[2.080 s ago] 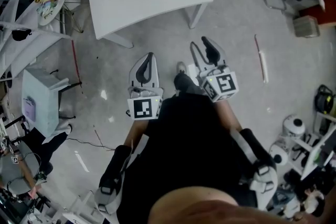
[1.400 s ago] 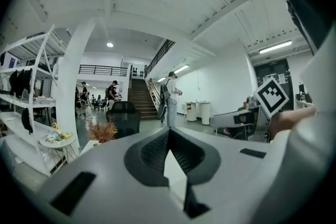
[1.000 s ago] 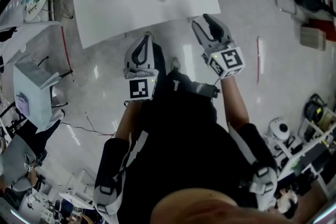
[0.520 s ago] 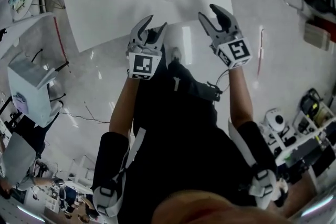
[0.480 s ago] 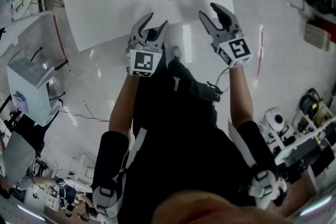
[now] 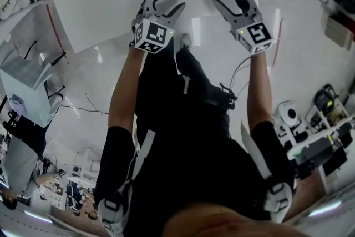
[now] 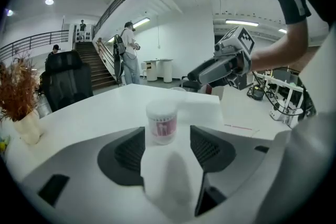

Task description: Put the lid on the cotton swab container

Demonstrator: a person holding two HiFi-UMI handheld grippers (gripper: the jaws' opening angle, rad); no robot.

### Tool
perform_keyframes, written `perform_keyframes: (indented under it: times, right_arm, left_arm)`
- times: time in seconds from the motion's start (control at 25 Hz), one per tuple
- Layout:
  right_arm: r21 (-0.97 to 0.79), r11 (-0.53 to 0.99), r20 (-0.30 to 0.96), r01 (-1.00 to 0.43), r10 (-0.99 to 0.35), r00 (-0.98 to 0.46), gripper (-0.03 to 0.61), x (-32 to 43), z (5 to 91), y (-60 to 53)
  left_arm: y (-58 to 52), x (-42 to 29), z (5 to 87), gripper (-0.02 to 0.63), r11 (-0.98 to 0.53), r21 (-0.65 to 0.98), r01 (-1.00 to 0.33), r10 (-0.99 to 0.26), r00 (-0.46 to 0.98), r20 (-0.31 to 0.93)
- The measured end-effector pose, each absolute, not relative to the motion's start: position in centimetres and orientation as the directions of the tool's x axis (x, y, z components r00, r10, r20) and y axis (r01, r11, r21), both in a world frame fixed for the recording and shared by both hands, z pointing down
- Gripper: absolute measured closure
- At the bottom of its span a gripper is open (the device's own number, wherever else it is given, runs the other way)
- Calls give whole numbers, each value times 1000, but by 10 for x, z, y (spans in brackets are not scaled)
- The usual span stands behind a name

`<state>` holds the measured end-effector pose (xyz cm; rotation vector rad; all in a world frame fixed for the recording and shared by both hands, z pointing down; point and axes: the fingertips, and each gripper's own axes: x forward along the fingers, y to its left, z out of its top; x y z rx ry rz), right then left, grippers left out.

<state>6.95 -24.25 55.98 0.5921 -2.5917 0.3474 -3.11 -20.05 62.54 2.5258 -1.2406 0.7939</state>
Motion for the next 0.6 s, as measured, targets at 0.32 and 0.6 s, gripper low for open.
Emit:
perform_keyframes:
  times: [0.32, 0.6]
  right_arm:
    - [-113, 911, 565, -397, -270, -780, 379, 76, 600, -255]
    - [-115, 952, 571, -283, -170, -803, 377, 63, 610, -256]
  left_arm:
    - [-227, -18, 643, 362, -699, -107, -707, -617, 520, 591]
    - [-241, -13, 643, 376, -723, -121, -680, -608, 544, 579]
